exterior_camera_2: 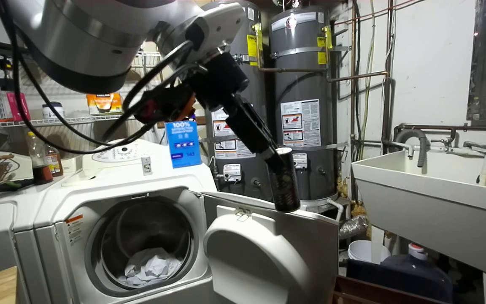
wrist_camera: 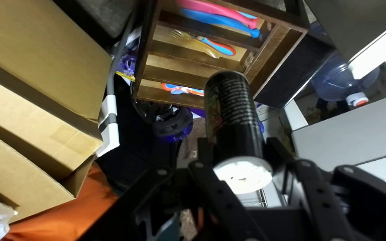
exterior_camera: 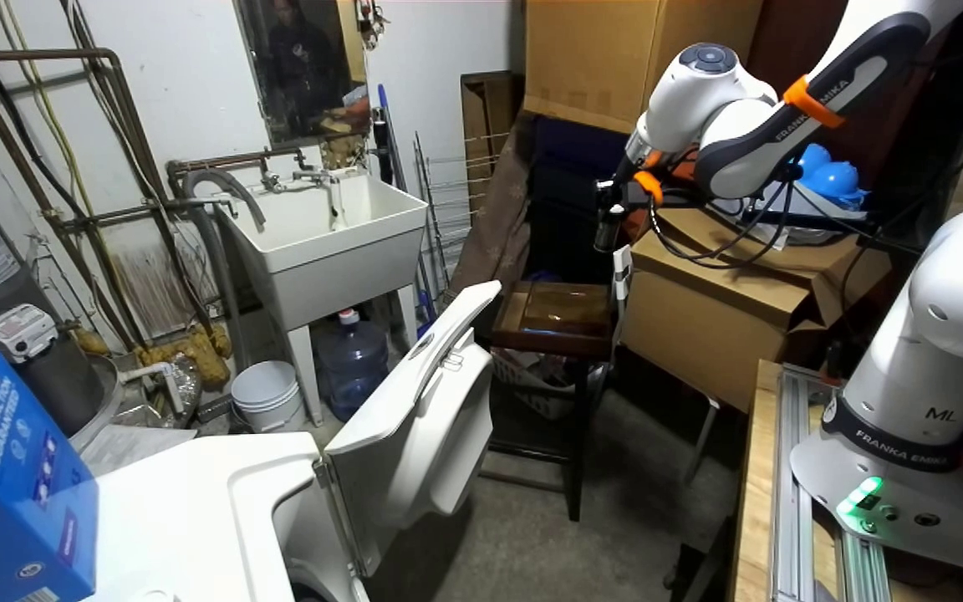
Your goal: Put the black container on the table.
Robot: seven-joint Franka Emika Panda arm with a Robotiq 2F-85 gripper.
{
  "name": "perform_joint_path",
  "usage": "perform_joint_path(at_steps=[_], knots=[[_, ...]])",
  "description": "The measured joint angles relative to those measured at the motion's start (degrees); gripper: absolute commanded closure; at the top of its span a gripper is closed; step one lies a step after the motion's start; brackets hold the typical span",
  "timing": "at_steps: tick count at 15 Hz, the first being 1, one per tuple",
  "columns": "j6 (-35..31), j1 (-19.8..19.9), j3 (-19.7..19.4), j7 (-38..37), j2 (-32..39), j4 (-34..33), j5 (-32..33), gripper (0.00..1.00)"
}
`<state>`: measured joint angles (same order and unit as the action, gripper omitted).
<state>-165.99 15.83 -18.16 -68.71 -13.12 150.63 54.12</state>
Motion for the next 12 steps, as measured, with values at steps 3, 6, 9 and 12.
perform_joint_path(at_steps=[3,6,9,12], knots=[[0.01,-0.08,-0.25,0.08,0.40,-0.37,-0.96,0.80],[0.01,-0.83,-1.48,4.10,4.57,-5.49,-6.48,0.80],[0.09,-1.95,-2.03,15.67,12.32,-12.76,-20.29,0.80],[2.13,-1.80,-0.54,27.75,19.72,-19.09,-34.01,0.80]])
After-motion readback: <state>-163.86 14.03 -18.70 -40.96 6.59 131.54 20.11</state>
